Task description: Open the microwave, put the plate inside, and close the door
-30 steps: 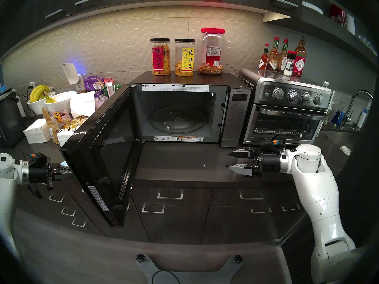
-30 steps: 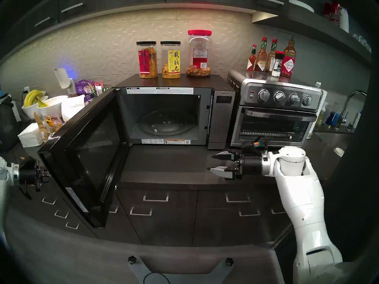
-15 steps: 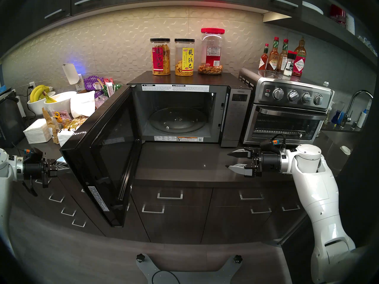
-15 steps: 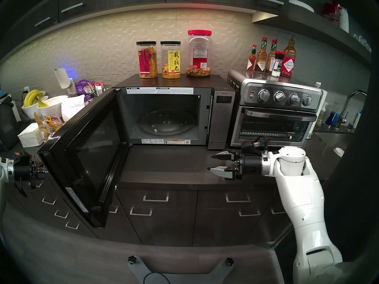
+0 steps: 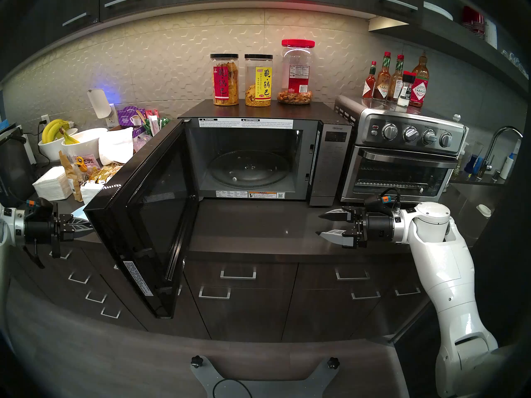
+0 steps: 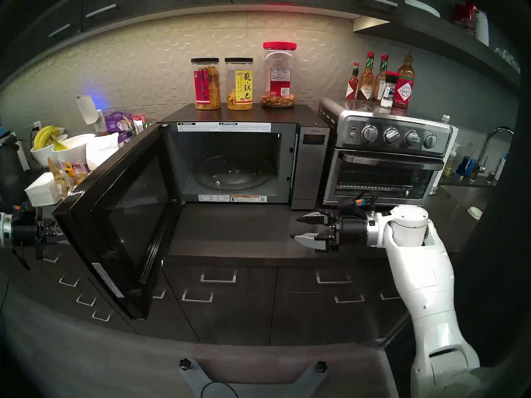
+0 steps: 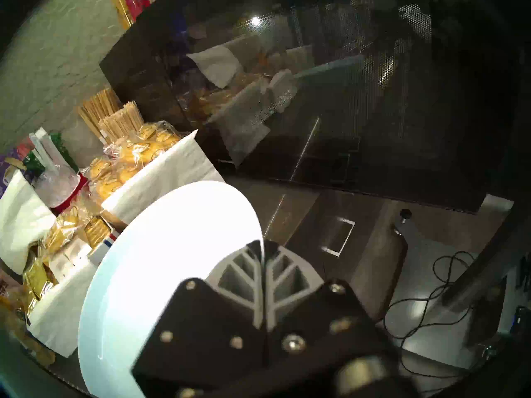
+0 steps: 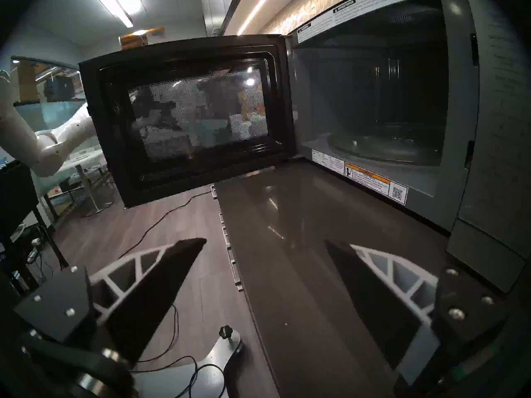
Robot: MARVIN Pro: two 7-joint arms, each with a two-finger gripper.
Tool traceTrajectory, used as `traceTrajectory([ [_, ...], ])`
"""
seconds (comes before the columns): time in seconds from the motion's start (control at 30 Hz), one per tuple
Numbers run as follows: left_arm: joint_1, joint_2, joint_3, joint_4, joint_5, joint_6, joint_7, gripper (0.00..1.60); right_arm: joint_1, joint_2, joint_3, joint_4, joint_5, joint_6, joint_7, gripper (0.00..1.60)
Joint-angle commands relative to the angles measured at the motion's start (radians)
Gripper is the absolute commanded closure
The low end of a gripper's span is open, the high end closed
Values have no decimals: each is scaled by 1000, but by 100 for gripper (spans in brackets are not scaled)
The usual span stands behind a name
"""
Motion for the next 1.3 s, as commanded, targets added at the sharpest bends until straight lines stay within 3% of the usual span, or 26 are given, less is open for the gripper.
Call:
traceTrajectory([
  [0.0, 1, 20, -39, -62, -14, 27, 2, 160, 14, 2, 2, -10, 8, 1, 12, 0],
  [1.27, -145, 195, 26, -173, -78, 194, 2, 160, 14, 2, 2, -10, 8, 1, 11, 0],
])
